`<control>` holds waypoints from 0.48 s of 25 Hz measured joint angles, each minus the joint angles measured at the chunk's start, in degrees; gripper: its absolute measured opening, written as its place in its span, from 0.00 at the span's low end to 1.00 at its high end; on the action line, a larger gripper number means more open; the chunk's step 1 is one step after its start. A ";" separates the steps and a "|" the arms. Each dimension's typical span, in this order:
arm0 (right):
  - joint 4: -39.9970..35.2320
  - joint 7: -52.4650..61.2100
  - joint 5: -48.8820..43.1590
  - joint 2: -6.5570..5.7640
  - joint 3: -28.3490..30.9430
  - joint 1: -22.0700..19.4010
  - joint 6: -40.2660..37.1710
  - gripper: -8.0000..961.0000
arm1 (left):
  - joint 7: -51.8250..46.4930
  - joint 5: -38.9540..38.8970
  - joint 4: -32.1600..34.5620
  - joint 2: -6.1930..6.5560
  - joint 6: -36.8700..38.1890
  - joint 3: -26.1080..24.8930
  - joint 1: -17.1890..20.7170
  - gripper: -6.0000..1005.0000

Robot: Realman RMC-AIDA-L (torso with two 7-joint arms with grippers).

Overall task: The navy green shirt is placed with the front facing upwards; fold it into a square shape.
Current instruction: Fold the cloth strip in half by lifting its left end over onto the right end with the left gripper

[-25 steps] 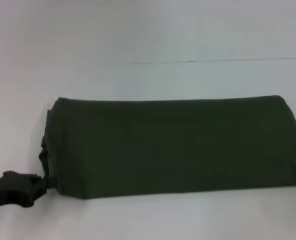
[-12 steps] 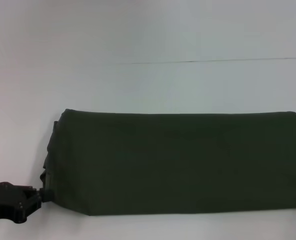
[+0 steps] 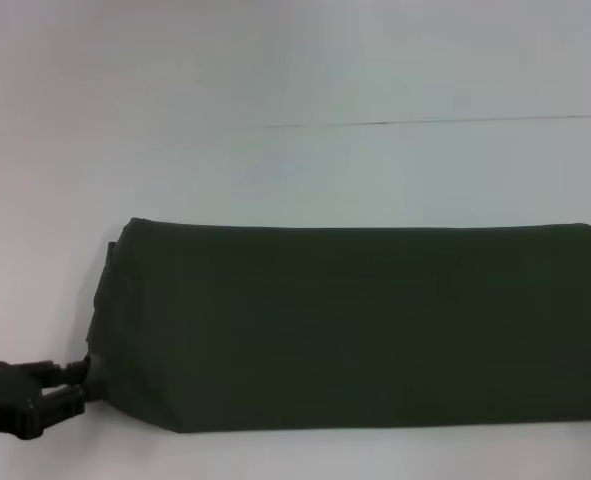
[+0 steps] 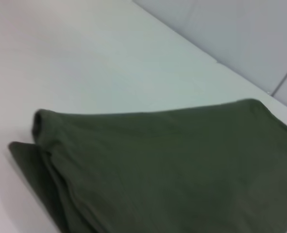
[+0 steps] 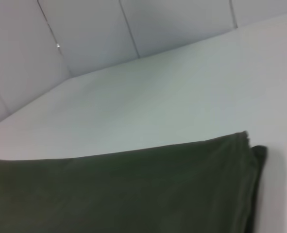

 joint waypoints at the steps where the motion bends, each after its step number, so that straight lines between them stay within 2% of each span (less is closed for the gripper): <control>1: -0.21 -0.01 0.00 -0.01 0.59 0.04 0.05 0.37 | 0.01 -0.14 -0.01 0.06 0.00 -0.99 0.03 0.17; 8: -1.34 -1.97 0.26 0.01 9.52 1.76 -0.97 0.53 | -1.69 -2.38 -0.16 0.48 -2.20 -8.35 -1.21 0.47; 12: -0.95 -3.18 0.50 0.09 9.30 3.14 -2.39 0.63 | -8.53 -3.62 -0.34 0.64 -6.75 -9.24 -2.58 0.61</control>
